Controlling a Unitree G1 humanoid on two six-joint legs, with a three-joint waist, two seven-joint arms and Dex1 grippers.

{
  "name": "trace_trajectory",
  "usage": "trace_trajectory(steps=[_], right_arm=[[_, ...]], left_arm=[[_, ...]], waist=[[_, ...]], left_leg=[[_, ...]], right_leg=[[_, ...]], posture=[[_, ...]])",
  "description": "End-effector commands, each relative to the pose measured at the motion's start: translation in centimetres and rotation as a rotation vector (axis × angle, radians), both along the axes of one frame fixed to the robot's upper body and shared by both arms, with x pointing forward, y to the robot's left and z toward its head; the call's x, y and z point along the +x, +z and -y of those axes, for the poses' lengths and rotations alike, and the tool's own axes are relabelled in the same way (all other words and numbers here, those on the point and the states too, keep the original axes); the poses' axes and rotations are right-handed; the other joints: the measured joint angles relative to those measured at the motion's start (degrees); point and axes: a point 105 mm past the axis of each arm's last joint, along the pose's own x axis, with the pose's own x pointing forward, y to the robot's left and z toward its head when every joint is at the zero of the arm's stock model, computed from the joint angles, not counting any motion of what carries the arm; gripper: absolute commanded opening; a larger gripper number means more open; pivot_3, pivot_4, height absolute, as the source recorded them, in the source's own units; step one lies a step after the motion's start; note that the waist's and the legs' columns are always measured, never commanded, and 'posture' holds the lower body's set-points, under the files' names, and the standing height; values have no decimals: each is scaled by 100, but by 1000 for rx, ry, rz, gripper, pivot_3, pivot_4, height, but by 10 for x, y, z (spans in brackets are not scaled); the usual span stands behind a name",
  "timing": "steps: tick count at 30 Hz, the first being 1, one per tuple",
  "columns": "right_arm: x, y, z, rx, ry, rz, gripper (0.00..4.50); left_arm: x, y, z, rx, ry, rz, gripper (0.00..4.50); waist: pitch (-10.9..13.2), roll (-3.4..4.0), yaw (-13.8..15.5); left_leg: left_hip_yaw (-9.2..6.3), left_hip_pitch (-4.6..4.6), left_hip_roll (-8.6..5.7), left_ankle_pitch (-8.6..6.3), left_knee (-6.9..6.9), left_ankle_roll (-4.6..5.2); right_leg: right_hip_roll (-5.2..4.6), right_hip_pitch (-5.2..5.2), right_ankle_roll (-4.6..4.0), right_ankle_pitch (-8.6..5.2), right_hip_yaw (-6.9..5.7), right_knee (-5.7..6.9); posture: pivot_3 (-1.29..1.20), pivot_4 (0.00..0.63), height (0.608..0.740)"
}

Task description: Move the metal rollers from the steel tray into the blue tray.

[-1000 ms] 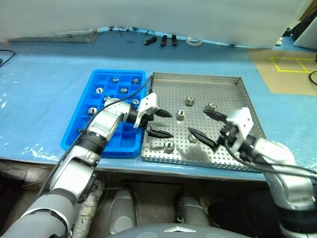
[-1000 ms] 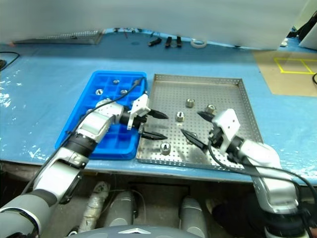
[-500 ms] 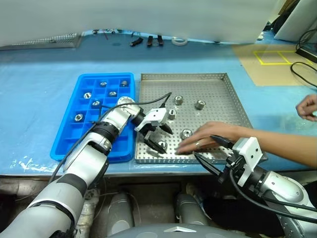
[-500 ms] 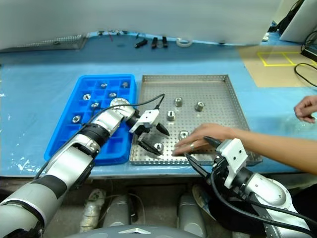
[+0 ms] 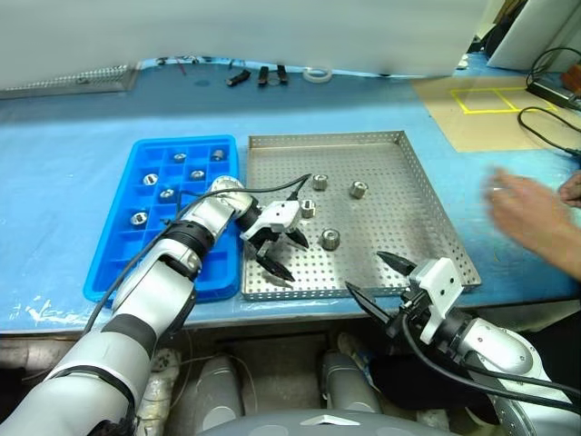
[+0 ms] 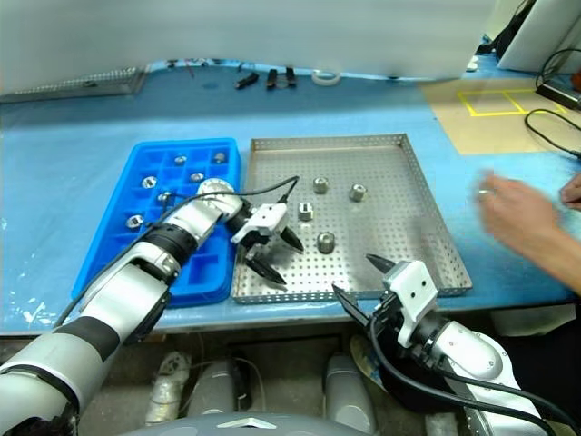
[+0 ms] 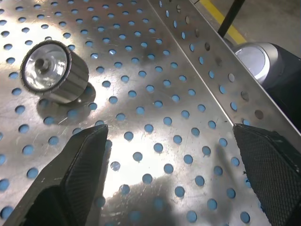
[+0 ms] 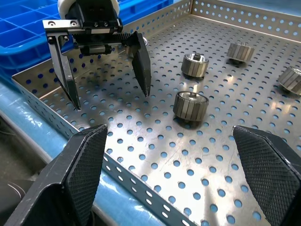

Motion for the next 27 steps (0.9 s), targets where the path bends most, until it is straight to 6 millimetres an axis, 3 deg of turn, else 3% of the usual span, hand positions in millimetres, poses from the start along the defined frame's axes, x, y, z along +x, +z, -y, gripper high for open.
trace_trajectory(steps=[1,7,12,17,22,27], right_arm=[[2,10,2,-3,21,35,4500],[3,17,-3,-1,64,45,4500],[14,21,-11,0,122,53,4500],[23,23,-17,-7,169,59,4500],[28,18,-19,-2,184,56,4500],[29,13,-25,20,180,58,4500]], left_arm=[[7,18,1,-74,33,10,4483],[29,47,11,-272,218,57,4483],[65,60,-4,-297,475,195,4483],[77,58,-31,-163,553,242,4483],[79,82,-40,-7,525,208,4483],[78,69,-42,171,462,252,4483]], waist=[[0,0,9],[0,0,97],[1,-1,97],[1,-1,122],[5,-8,327],[5,-7,430]], left_leg=[[0,0,0,0,0,0],[1,2,1,0,2,1],[0,5,2,0,9,0],[0,5,2,0,2,0],[0,-7,6,1,-1,-1],[0,3,0,0,-1,0]], right_leg=[[0,0,0,0,0,0],[0,3,-1,0,1,1],[0,6,-1,1,0,7],[1,5,2,2,-1,3],[0,-3,3,2,-3,4],[-10,10,2,1,-2,2]], posture=[[-466,150,740],[-407,150,740],[-335,150,740],[-292,150,740],[-270,150,740],[-295,150,740]])
